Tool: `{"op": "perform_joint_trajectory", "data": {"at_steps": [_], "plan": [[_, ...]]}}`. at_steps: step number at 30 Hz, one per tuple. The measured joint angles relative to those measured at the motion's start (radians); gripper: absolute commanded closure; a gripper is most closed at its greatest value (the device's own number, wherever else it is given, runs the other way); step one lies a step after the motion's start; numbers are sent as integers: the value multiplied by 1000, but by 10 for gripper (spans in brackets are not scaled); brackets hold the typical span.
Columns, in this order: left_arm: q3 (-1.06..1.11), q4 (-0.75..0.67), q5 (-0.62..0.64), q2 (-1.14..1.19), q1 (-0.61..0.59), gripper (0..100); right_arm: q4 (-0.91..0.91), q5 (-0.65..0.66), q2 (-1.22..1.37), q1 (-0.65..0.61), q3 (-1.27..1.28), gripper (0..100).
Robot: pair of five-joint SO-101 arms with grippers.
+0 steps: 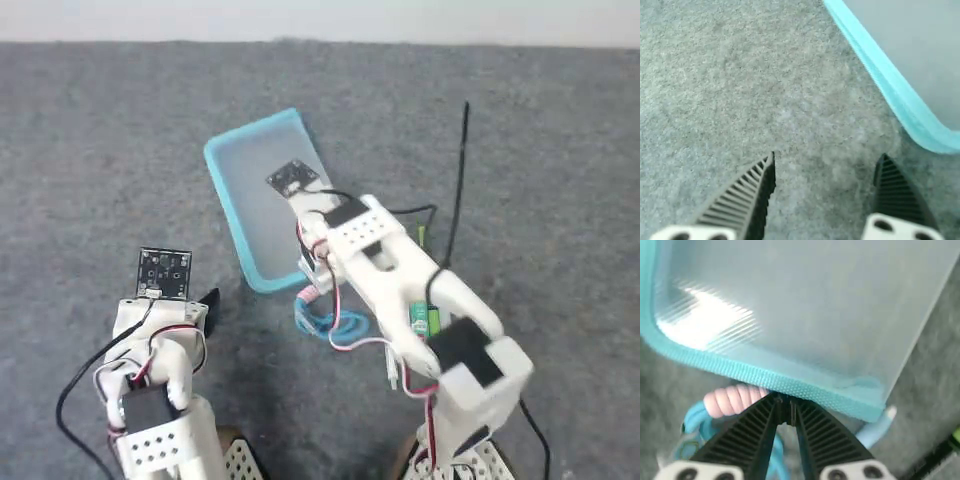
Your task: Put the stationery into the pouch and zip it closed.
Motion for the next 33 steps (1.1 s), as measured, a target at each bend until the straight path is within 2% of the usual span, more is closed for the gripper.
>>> {"op": "perform_joint_trajectory", "data": {"at_steps": [6, 14, 16, 19, 22, 27, 33], "plan": [[0, 0, 0, 0, 0, 694, 124, -78, 0, 23, -115, 992], [0, 0, 0, 0, 0, 694, 140, -127, -158, -14, -11, 991], [0, 0, 0, 0, 0, 694, 97, -169, -158, -58, 34, 963], [0, 0, 0, 0, 0, 694, 60, -219, -158, -95, 52, 865], [0, 0, 0, 0, 0, 694, 51, -310, -158, -95, 54, 829], [0, -14, 0, 0, 0, 694, 44, -565, -118, -100, 54, 825], [0, -18, 0, 0, 0, 694, -8, -689, -46, -98, 54, 829]]}}
